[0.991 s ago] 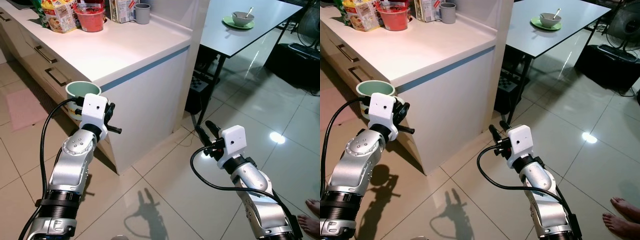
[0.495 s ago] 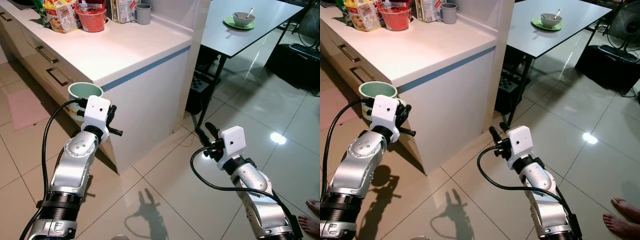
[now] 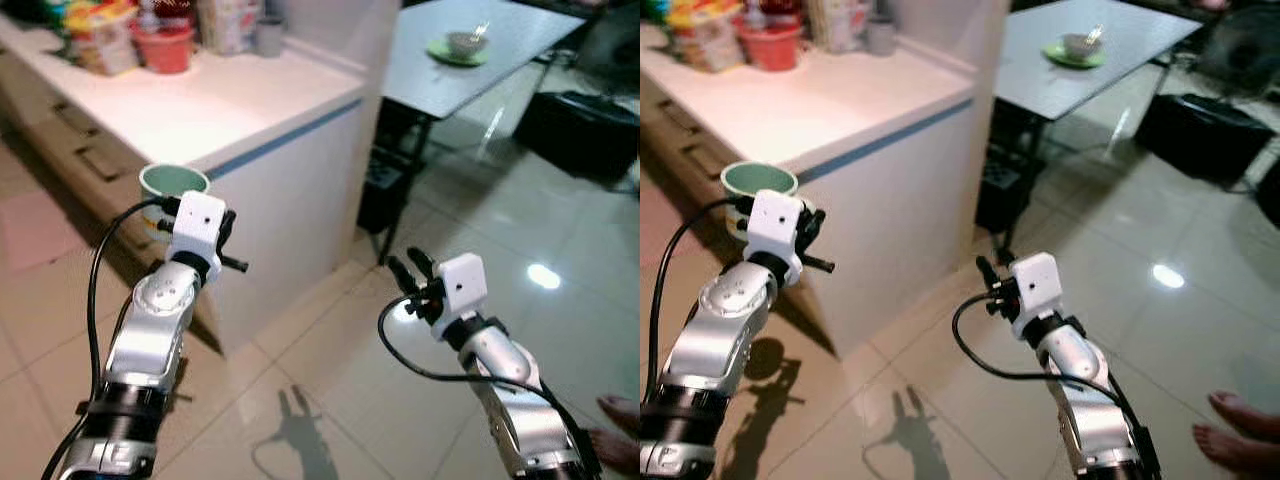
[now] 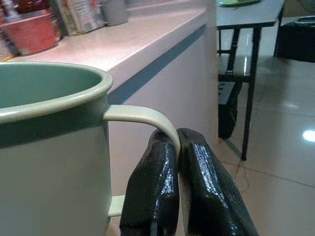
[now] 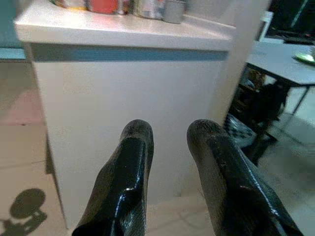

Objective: Setting the table

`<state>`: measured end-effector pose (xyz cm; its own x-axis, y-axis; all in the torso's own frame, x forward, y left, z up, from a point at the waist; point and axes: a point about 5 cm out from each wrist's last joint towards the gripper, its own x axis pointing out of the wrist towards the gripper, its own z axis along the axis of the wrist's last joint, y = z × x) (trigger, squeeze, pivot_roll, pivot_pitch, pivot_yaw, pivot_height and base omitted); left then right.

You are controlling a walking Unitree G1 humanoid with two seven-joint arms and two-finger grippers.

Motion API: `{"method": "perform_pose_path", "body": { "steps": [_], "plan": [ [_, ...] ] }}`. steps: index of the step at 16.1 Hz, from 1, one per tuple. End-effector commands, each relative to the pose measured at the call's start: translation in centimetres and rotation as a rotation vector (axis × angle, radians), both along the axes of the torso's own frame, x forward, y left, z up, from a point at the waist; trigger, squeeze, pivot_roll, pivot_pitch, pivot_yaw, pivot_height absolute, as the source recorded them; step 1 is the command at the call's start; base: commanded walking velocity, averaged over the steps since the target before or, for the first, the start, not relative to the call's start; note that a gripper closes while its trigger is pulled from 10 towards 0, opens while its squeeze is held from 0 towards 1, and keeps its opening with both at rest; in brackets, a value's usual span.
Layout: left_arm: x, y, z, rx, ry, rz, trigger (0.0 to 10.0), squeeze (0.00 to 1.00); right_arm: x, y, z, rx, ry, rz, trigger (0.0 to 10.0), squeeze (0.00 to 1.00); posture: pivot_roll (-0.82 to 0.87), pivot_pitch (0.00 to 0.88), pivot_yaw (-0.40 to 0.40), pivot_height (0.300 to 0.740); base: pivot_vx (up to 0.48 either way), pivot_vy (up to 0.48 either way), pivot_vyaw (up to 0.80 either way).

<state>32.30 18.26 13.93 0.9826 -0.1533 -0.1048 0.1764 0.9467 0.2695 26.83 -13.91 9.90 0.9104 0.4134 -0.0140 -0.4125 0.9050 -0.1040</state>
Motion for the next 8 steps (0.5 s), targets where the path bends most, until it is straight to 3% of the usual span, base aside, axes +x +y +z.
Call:
{"method": "perform_pose_path", "body": {
  "steps": [1, 3, 8],
  "plan": [
    [0.32, -0.55, 0.68, 0.024, -0.018, -0.002, 10.0, 0.0, 0.22, -0.37, -0.04, -0.015, 0.006, -0.011, 10.0, 0.0, 0.08, 0.0, -0.016, 0.74, 0.266, -0.398, 0.0],
    [0.36, -0.57, 0.69, 0.038, -0.021, 0.002, 10.0, 0.0, 0.1, -0.16, -0.11, -0.011, 0.008, -0.006, 10.0, 0.0, 0.08, 0.0, -0.015, 0.74, 0.27, -0.394, 0.0],
    [0.25, -0.4, 0.6, 0.015, -0.012, 0.013, 10.0, 0.0, -0.16, 0.03, -0.23, -0.009, 0.013, 0.001, 10.0, 0.0, 0.08, 0.0, -0.012, 0.74, 0.0, 0.0, 0.0]
  ]
}}
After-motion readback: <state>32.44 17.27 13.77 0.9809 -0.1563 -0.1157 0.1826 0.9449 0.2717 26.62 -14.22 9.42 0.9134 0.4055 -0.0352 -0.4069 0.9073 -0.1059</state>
